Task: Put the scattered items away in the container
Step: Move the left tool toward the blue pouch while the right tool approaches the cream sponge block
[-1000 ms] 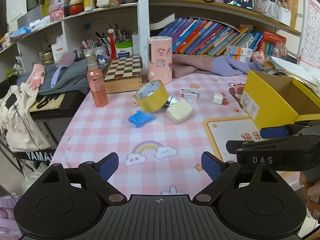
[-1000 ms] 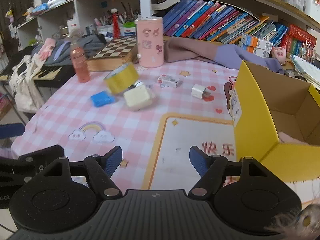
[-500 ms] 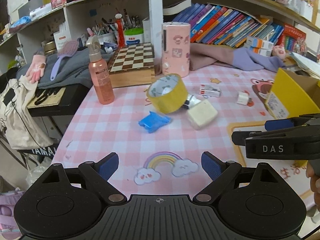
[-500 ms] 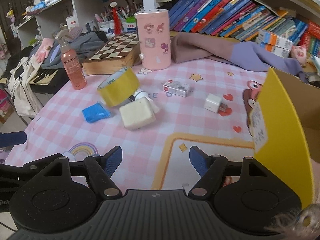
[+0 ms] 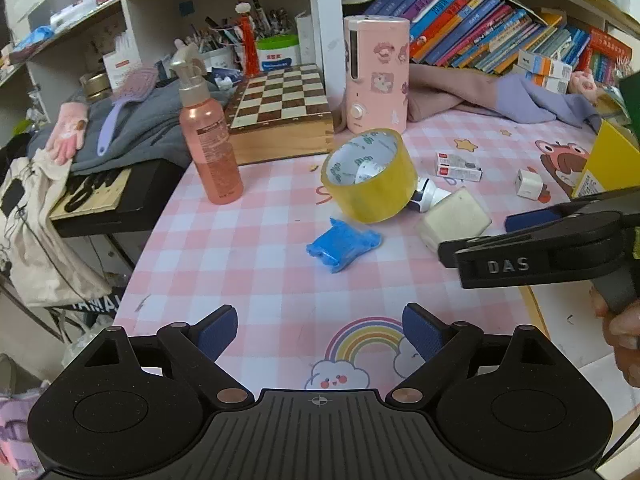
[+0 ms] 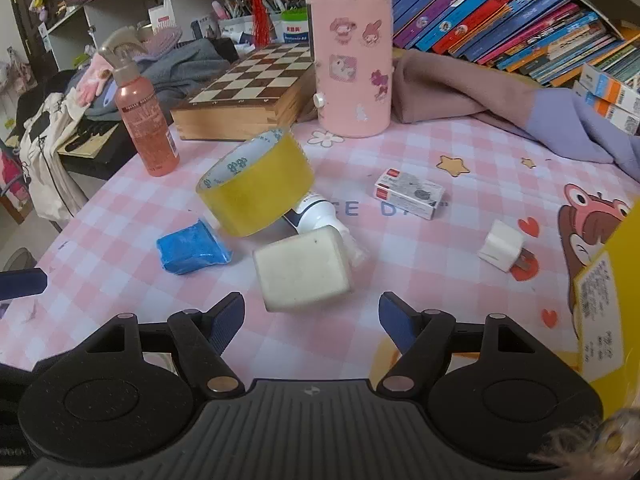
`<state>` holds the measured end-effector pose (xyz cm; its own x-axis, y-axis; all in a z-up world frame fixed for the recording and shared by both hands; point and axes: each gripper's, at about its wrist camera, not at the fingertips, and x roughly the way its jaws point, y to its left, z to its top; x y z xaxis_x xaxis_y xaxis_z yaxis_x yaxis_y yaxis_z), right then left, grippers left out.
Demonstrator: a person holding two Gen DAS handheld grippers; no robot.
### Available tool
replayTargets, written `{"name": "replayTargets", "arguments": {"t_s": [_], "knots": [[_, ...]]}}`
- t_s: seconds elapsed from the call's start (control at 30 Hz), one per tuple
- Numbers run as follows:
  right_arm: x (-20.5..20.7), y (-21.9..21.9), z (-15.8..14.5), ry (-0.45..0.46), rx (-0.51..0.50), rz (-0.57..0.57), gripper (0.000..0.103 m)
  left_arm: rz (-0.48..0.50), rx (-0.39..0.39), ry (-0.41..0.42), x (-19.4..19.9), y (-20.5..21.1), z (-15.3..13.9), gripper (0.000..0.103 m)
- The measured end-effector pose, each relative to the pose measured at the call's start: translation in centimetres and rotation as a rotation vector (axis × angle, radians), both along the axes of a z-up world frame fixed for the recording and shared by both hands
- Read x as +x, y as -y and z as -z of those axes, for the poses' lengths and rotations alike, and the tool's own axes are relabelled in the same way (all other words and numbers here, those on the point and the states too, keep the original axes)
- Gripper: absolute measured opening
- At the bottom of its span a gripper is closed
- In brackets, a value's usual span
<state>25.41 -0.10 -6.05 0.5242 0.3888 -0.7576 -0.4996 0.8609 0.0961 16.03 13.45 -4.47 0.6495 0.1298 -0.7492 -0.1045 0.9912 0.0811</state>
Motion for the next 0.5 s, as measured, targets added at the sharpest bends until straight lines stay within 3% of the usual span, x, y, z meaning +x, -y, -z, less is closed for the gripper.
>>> {"name": "replayTargets", "arguments": {"t_s": [0.1, 0.17, 0.5], "knots": [[0.5, -0.5, 0.5, -0.005, -0.007, -0.011, 0.061, 0.01, -0.003, -0.007, 0.6, 0.0, 0.4, 0.092], [0.7, -0.4, 0.6, -0.014, -0.001, -0.021, 0.049, 0.015, -0.005, -0.011, 0.9, -0.1, 0.7, 0.092], [-0.3, 2.3, -1.8, 0.028, 0.046, 0.036, 0.036, 0.058, -0.009, -0.004, 3.4, 0.4, 1.7, 0.091]]}}
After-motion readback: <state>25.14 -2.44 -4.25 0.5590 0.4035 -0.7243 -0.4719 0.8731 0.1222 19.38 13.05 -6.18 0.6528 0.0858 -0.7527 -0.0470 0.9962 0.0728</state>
